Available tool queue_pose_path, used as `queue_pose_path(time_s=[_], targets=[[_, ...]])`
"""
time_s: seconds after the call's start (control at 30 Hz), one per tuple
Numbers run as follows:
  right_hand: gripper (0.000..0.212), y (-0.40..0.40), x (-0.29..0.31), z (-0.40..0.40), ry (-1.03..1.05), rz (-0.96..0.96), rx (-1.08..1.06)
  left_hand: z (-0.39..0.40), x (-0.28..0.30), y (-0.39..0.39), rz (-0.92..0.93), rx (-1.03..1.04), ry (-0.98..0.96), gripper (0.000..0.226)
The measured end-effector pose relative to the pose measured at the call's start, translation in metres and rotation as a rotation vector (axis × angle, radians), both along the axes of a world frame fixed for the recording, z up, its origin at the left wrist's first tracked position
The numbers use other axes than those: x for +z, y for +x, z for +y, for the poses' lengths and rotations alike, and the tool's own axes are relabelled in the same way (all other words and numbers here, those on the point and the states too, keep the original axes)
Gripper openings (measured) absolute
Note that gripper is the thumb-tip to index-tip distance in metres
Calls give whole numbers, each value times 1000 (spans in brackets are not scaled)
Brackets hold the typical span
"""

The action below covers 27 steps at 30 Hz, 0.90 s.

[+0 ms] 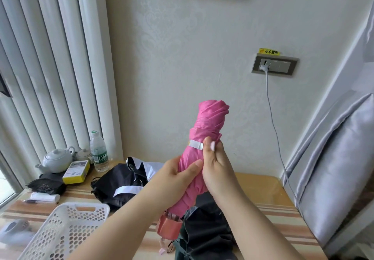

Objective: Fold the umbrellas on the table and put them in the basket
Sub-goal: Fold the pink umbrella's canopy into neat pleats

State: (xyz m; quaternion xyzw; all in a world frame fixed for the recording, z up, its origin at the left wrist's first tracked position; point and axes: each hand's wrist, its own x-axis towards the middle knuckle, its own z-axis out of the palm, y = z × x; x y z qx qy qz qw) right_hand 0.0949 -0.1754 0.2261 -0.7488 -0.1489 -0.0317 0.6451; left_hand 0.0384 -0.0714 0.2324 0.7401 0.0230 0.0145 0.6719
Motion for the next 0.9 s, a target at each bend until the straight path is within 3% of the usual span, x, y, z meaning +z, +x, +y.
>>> queue_pose_path(time_s=[0.1, 0.17, 0.27, 0.33, 0.4, 0.5, 0.57, 0.67, 0.77, 0.9], targets=[[48, -5, 1, -2, -188, -248, -162, -3, -3, -1, -105, 97, 111, 16], [52, -6, 1, -6, -249, -357, -211, -5, -2, -3, -82, 97, 7, 13], [41, -5, 1, -19, -205, -490, -216, -3, 0, -5, -46, 90, -116, 14], [19, -5, 4, -30, -218, -627, -225, 3, 0, -3, -59, 97, -90, 14], [12, -2, 3, -40, -188, -553, -89, 11, -2, -1, -57, 97, -40, 14], [22, -3, 15, -53, -87, -171, 271, 23, -3, 1, -31, 71, 48, 19], [21, 0, 19, -62, -192, -153, 341, 31, -2, 0, 0, 34, 82, 26], [11, 5, 25, -71, -556, -440, 236, 38, 0, 1, 31, -13, 164, 24], [14, 8, 30, -66, -855, -708, 227, 39, 2, 4, 67, -5, 153, 18], [7, 13, 44, -67, -964, -948, 270, 40, 9, 5, 112, -36, 53, 21]])
